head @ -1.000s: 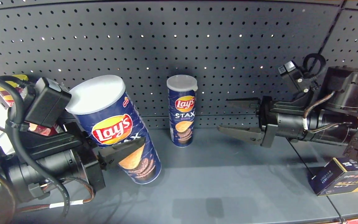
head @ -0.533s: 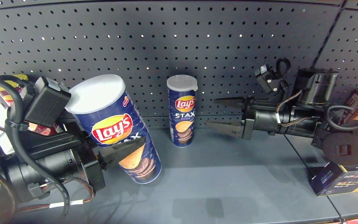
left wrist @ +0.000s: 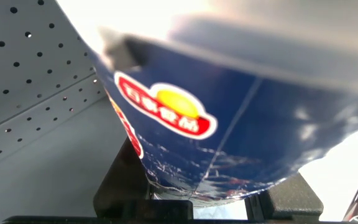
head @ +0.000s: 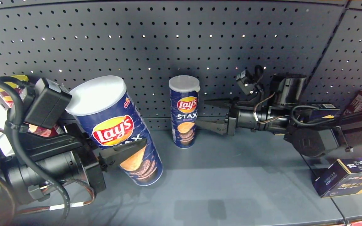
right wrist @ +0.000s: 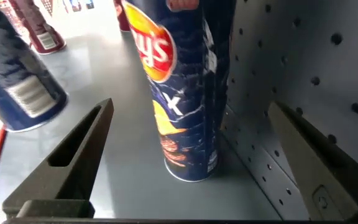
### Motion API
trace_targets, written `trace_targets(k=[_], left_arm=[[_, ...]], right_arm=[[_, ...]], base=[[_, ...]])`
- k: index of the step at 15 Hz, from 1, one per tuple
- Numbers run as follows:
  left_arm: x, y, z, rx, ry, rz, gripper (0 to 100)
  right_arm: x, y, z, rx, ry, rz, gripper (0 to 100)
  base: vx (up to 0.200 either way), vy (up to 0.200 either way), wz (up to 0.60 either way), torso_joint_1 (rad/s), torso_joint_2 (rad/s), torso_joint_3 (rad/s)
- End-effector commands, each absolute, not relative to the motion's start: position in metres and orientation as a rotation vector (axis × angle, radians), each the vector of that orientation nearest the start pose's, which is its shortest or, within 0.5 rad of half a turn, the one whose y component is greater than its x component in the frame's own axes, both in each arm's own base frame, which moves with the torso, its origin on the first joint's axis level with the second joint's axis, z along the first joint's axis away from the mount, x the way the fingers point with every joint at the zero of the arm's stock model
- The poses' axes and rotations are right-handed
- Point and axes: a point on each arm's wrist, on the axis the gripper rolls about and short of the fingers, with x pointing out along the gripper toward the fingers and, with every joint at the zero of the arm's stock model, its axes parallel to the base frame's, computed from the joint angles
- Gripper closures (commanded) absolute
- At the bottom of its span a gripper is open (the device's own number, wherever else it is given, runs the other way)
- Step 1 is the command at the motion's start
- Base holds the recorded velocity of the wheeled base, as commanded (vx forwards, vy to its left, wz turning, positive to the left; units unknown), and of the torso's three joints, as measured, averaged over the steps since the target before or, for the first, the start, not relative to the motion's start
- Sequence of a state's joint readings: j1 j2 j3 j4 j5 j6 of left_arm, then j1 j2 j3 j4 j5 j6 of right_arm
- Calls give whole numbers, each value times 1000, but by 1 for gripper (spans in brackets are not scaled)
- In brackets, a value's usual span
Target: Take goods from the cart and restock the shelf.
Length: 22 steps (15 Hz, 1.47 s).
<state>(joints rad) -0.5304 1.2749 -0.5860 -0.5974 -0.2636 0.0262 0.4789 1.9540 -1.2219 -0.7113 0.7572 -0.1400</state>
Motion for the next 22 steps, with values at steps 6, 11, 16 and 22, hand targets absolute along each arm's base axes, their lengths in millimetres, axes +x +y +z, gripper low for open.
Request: trace_targets(k=[6, 11, 16, 22], left_arm=[[166, -104, 224, 38, 86, -794, 100], [166, -104, 221, 39, 96, -794, 100], [166, -104, 221, 39, 97, -792, 100], [166, -104, 221, 39, 97, -792, 100]], right_arm=[[355, 208, 196, -115, -38, 1251, 0], [362, 217, 187, -115, -32, 1262, 0], [364, 232, 176, -113, -31, 1287, 0], [370, 242, 164, -111, -14, 1294, 0]], base=[[0, 0, 0, 0, 0, 0], [0, 0, 0, 0, 0, 0], [0, 0, 0, 0, 0, 0], [0, 0, 0, 0, 0, 0]])
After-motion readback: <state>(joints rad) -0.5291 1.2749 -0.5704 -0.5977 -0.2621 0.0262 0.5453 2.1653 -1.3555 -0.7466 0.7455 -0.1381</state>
